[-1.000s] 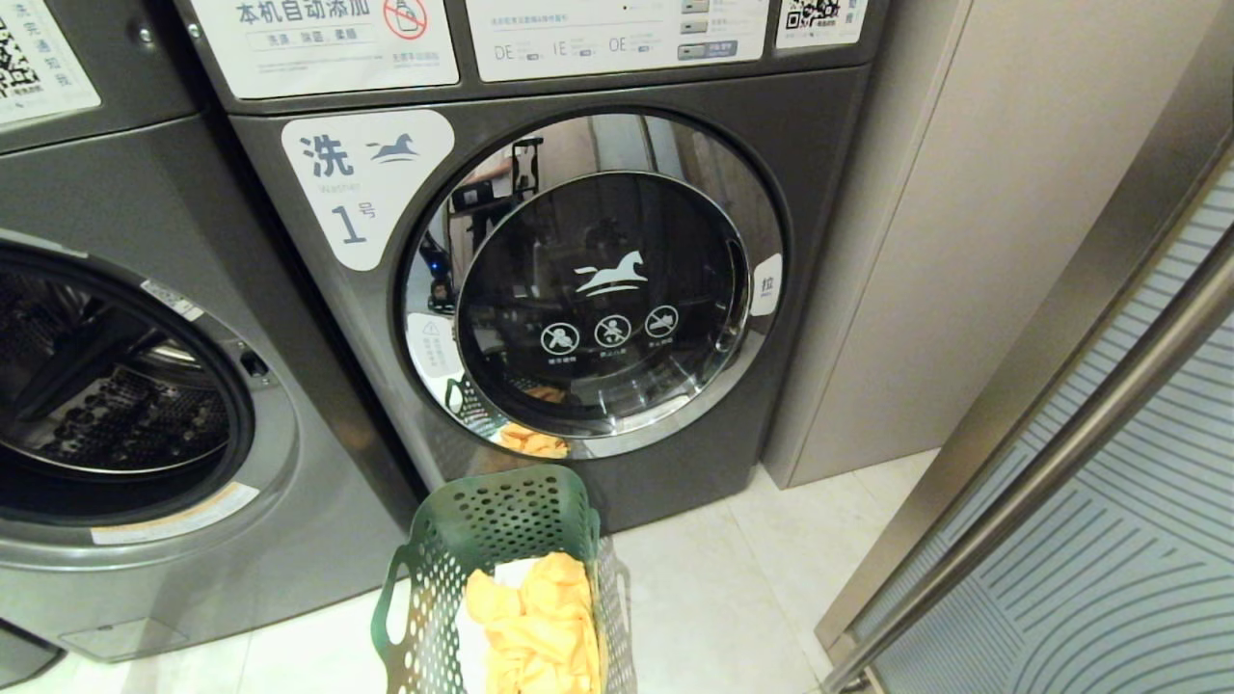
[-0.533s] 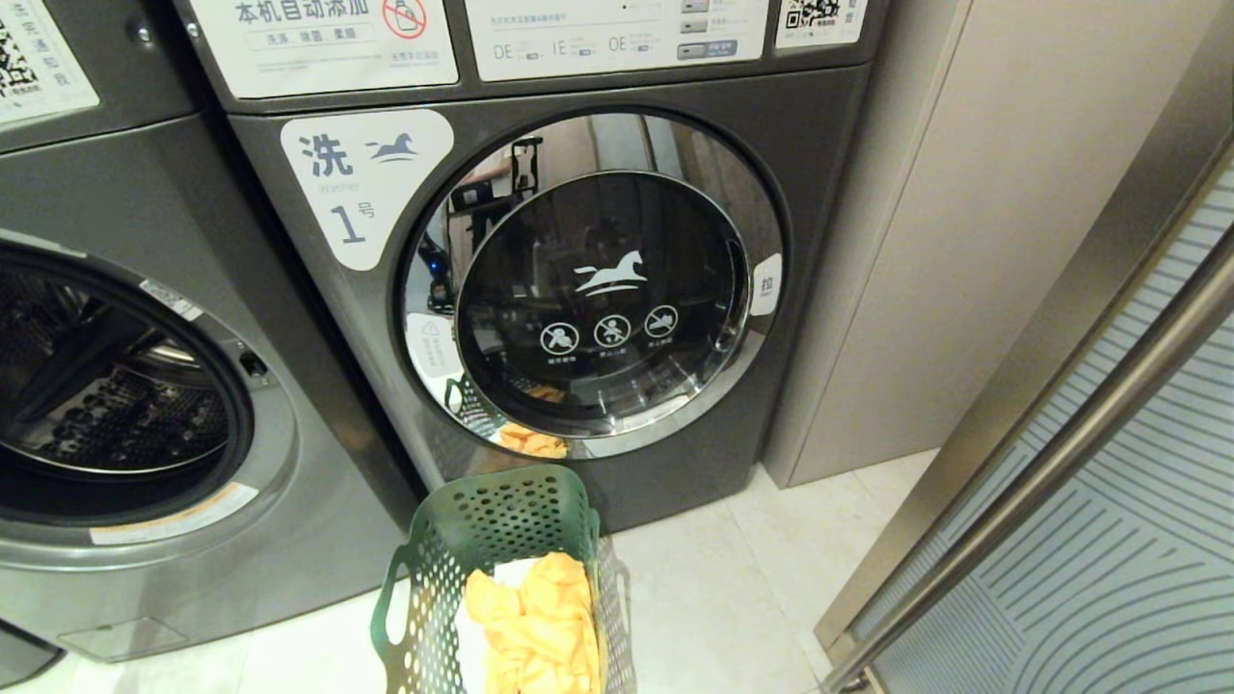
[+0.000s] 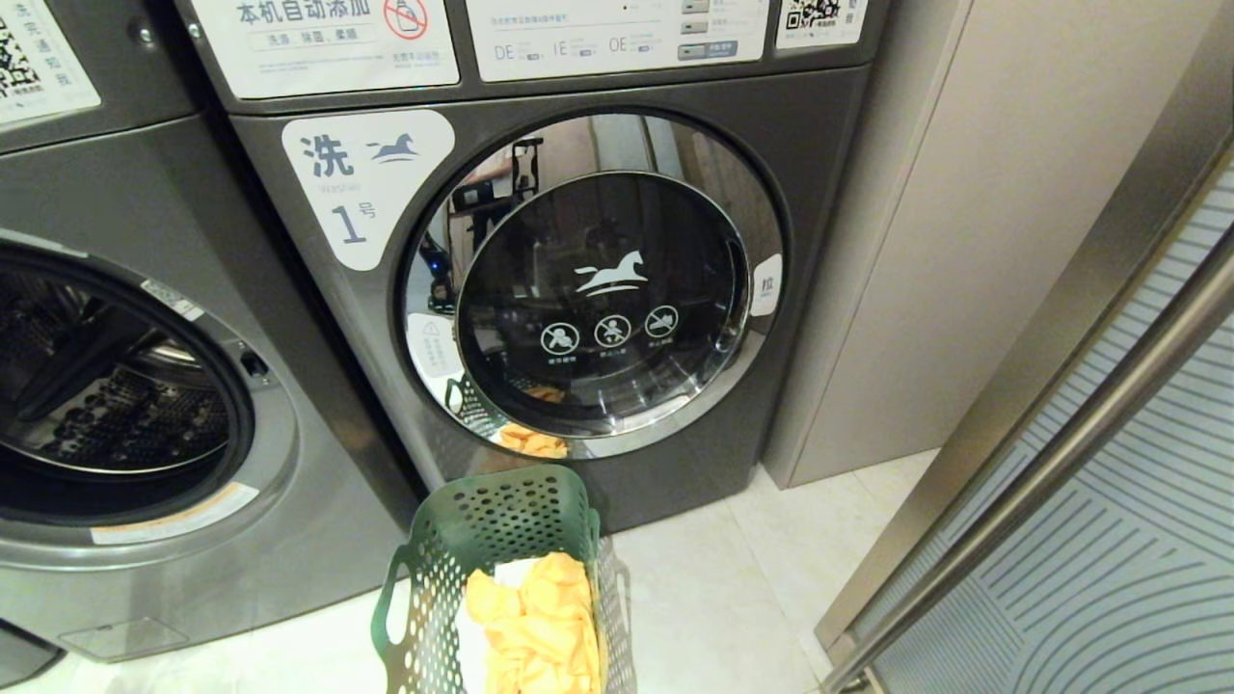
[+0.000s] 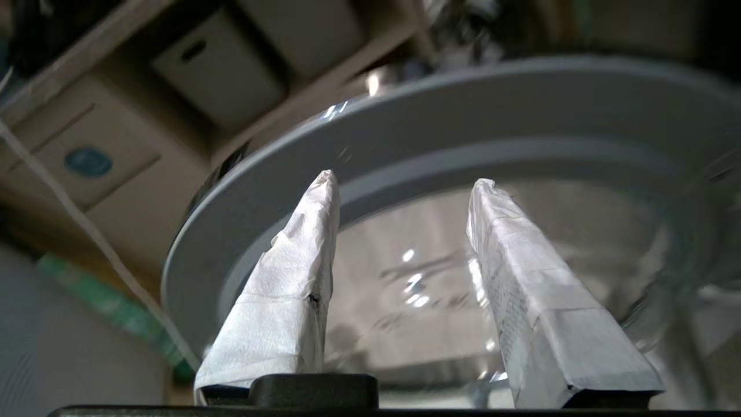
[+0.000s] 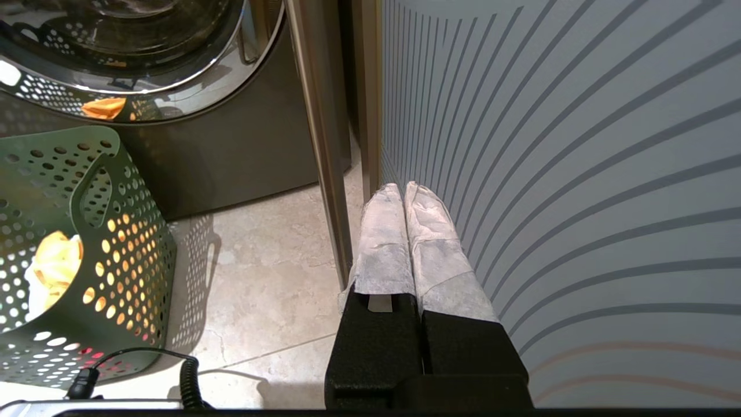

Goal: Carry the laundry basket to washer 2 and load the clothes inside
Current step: Open the lid of the washing machine

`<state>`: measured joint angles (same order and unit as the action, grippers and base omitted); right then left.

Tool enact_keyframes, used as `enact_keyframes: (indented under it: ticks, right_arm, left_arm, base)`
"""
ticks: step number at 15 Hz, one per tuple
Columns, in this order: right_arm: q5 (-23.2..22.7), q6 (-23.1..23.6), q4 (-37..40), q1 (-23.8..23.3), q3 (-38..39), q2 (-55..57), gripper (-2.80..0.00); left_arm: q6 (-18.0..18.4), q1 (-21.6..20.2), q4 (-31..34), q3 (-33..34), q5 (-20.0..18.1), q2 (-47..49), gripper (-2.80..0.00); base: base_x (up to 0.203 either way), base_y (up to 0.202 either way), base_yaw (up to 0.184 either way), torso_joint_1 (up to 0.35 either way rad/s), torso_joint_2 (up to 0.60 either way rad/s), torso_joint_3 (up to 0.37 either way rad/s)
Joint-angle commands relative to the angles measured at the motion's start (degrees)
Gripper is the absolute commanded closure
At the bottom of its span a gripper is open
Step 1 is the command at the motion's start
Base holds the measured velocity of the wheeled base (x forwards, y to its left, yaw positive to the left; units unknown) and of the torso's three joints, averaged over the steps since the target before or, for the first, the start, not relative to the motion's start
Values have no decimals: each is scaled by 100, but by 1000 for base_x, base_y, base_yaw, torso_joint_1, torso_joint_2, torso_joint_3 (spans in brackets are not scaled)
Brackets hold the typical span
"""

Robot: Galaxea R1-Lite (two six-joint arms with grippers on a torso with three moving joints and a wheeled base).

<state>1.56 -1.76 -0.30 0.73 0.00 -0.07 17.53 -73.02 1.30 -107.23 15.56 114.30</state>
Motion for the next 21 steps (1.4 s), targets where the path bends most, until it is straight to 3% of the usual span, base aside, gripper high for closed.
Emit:
enact_keyframes:
  ticks: [1,3,5,7,10,14,16,19,20,21]
  right_arm:
    - [2,0,-5,-3,0,7,0]
    - [2,0,-5,-3,0,7,0]
    - [2,0,-5,-3,0,7,0]
    - [2,0,-5,-3,0,7,0]
    - [2,0,-5,-3,0,7,0]
    - [2,-1,-5,-2,0,7,0]
    - [2,0,-5,-3,0,7,0]
    - [2,0,-5,5,0,7,0]
    - [2,0,-5,-2,0,7,0]
    - [2,0,-5,6,0,7,0]
  left_arm:
    - [5,194,-938,181,-161,-56,0]
    - [28,277,-2411,292,-542,48,0]
    - [36,321,-3956,502,-661,246,0]
    - [44,280,-4968,1164,-679,404,0]
    - [48,20,-5261,1638,-678,509,0]
    - [-6,75,-4474,2281,-811,-161,0]
    - [-38,258,-5354,2802,-994,-529,0]
    - [-329,406,-6608,4289,-1150,-1057,0]
    - [-601,427,-6794,4827,-1349,-1290,0]
    - [-1014,455,-6941,5247,-1907,-1492,0]
  base:
    - [0,0,0,0,0,0]
    - [0,0,0,0,0,0]
    - [0,0,0,0,0,0]
    - [0,0,0,0,0,0]
    - [0,0,0,0,0,0]
    - [0,0,0,0,0,0]
    - [0,0,0,0,0,0]
    - [0,0,0,0,0,0]
    - [0,0,0,0,0,0]
    - [0,0,0,0,0,0]
